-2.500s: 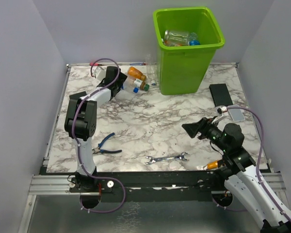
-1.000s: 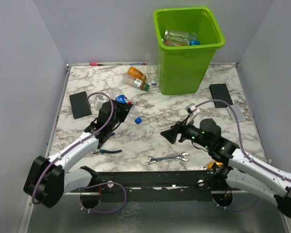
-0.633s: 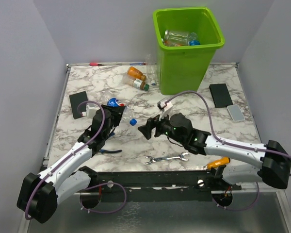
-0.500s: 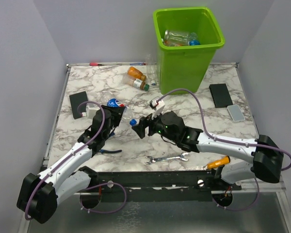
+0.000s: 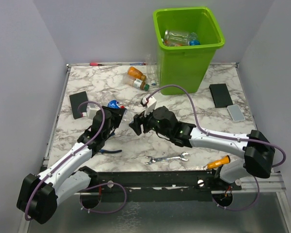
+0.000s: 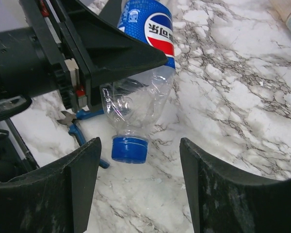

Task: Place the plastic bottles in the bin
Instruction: Pick up the plastic bottle at the center of the board.

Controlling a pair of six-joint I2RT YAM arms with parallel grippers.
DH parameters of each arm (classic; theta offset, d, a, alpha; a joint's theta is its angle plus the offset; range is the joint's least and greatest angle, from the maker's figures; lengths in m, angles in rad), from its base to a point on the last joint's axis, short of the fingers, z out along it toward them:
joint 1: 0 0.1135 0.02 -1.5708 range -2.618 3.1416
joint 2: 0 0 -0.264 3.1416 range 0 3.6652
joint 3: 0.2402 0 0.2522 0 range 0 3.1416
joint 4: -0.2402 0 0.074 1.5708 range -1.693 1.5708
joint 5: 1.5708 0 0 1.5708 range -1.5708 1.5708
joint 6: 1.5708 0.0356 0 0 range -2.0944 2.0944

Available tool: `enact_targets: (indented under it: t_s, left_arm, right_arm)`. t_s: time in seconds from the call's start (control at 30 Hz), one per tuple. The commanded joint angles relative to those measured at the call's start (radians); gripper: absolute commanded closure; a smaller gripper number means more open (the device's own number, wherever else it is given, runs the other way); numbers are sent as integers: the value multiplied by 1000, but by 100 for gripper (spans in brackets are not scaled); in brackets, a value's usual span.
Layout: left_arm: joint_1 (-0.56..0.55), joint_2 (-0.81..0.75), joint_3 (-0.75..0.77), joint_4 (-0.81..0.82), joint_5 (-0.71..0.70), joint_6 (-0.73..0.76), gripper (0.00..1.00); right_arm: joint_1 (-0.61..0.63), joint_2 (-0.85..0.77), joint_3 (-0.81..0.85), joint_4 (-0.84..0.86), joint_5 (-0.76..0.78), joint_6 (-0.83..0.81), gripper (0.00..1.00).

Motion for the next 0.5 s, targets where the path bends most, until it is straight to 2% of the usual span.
enact_targets:
  t_s: [0.0, 0.27, 0.33, 0.47]
  left_arm:
    - [-6, -11, 17, -2, 60, -8, 80]
    - [-9, -30, 27, -2, 87, -10, 80]
    - [-12, -26, 27, -2, 95, -13, 80]
    - [-15, -19, 27, -1, 106, -5, 80]
  right_arm:
    - [4, 37, 17, -41, -15, -27, 33]
    - [4, 90, 51, -40, -22, -26, 37]
    - [4, 106, 66, -47, -28, -29, 43]
    - [4, 118, 64, -42, -22, -32, 63]
